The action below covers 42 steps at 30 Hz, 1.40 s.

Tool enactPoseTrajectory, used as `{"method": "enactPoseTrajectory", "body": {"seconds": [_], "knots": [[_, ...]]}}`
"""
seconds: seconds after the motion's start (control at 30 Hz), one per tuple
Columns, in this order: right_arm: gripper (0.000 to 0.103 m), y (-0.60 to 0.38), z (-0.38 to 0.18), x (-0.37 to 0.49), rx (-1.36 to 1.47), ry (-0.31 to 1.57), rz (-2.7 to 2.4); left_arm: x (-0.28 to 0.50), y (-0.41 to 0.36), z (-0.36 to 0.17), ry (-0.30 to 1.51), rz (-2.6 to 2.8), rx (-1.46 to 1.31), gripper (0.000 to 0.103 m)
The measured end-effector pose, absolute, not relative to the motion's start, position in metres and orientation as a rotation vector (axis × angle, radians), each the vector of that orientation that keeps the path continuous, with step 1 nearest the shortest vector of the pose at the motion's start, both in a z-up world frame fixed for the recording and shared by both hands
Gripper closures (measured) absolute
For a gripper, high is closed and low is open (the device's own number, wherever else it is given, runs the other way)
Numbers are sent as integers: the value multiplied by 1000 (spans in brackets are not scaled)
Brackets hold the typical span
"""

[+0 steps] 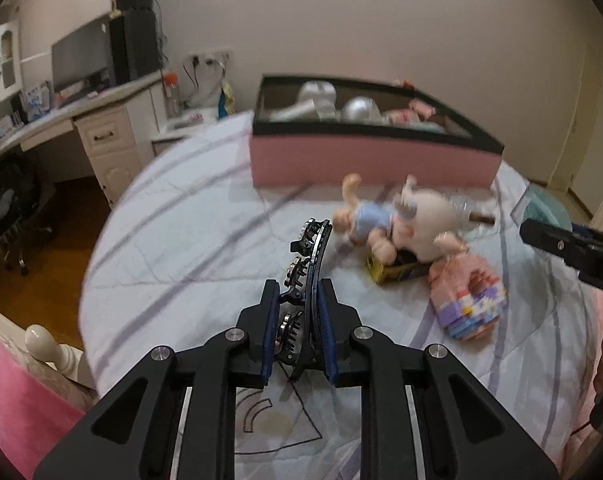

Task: Organize rigid objects
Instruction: 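Carry the hair clip and teal case over the pink box with both tools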

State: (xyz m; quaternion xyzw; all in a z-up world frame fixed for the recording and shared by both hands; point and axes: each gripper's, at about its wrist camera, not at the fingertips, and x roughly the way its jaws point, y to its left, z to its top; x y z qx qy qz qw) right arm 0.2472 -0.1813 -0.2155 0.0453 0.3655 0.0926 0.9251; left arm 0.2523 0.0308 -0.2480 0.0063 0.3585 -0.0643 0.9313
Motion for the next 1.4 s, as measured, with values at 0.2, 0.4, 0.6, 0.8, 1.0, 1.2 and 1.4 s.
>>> {"method": "enactPoseTrajectory", "body": {"seconds": [0.2,0.4,0.6,0.8,1.0,1.2,1.4], "knots": [[32,-183,-194,243,99,690,201,246,28,-213,652,-142,16,84],[32,-179,-170,252,84,641,215,260,12,-177,587,-183,37,84],[32,-174,-160,280,50,637,214,303,-10,-155,567,-240,63,84],[32,-170,-149,337,9,649,218,370,-19,-152,620,-287,64,84],[31,-164,-157,419,-44,730,192,445,-36,-163,708,-271,94,84],[31,-159,-184,487,-76,870,159,506,-53,-188,832,-253,132,84],[31,-156,-192,511,-122,935,123,530,-59,-196,884,-230,160,85]]}}
